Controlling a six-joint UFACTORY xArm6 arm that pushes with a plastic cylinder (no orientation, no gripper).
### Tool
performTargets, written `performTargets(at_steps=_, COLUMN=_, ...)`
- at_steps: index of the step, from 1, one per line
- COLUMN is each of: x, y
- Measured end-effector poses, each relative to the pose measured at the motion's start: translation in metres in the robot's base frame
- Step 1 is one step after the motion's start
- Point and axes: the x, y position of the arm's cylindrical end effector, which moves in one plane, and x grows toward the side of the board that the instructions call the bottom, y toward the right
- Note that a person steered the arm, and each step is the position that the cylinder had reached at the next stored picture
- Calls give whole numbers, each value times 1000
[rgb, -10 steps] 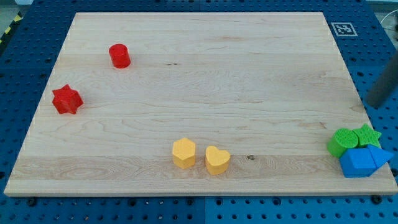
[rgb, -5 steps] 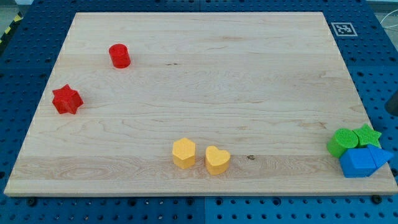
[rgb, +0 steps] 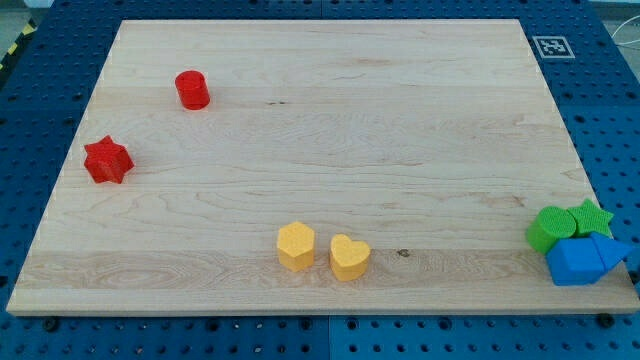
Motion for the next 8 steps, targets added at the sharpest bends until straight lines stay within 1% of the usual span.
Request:
performTargets(at_steps=2, x=0, y=-65)
performTargets(at_steps=3, x=-1, y=-73)
performTargets(at_steps=5, x=-31, y=-72)
performTargets(at_steps=7, x=-25, y=-99)
performTargets(at_steps=8, x=-25, y=-100)
